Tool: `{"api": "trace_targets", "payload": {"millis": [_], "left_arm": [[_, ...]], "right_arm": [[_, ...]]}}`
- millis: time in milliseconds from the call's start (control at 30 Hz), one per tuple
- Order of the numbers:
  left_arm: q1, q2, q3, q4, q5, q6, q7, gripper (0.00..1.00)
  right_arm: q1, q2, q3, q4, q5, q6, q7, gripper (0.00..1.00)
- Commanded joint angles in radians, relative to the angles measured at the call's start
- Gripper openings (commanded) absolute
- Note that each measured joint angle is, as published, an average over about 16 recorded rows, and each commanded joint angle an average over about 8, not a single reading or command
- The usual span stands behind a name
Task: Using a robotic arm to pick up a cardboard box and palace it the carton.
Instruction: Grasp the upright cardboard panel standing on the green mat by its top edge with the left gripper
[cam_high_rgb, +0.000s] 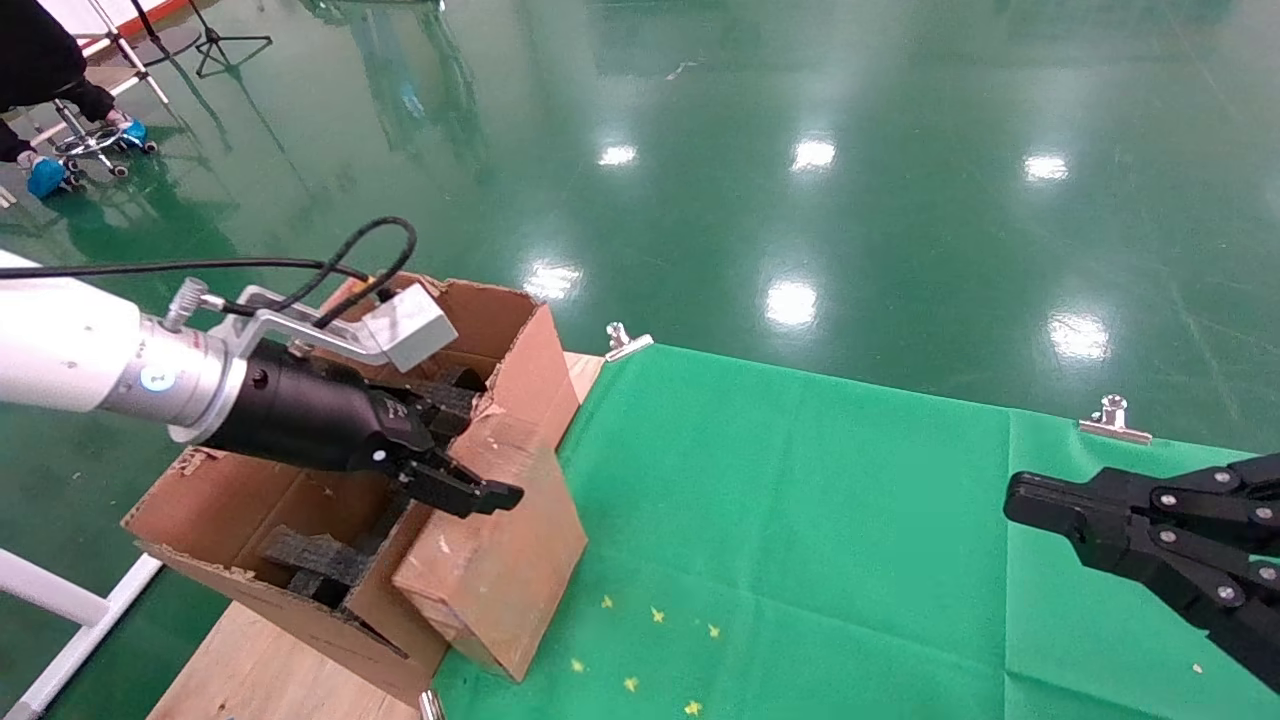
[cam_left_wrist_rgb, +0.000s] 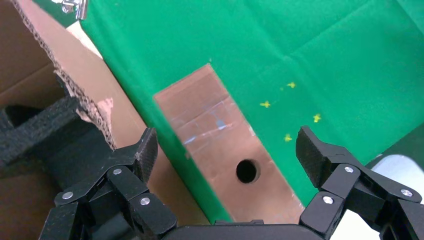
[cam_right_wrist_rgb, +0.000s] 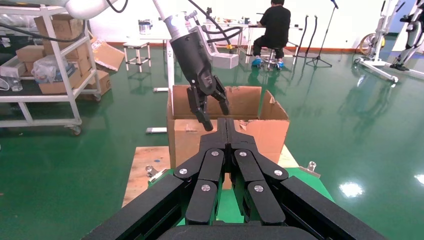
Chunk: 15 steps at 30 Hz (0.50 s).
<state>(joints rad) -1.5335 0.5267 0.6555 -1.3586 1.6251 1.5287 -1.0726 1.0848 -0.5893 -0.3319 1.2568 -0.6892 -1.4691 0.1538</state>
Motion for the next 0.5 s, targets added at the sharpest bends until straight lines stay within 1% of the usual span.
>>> {"api": "trace_targets", "payload": {"millis": [33,300,500], "left_arm": [[-0.005,0.005,0.01,0.0,0.003,-0.001,0.003,1.0],[0.003,0.015,0.058,-0.001,0.024,-0.004,0.017,1.0],[-0.01,0.013,0.068,-0.001,0.027,-0.017,0.02,1.0]], "right_arm": [[0.0,0.0,0.0,0.0,0.0,0.0,0.0,0.0],[0.0,0.0,0.0,0.0,0.0,0.0,0.0,0.0],[0.0,0.0,0.0,0.0,0.0,0.0,0.0,0.0]]}}
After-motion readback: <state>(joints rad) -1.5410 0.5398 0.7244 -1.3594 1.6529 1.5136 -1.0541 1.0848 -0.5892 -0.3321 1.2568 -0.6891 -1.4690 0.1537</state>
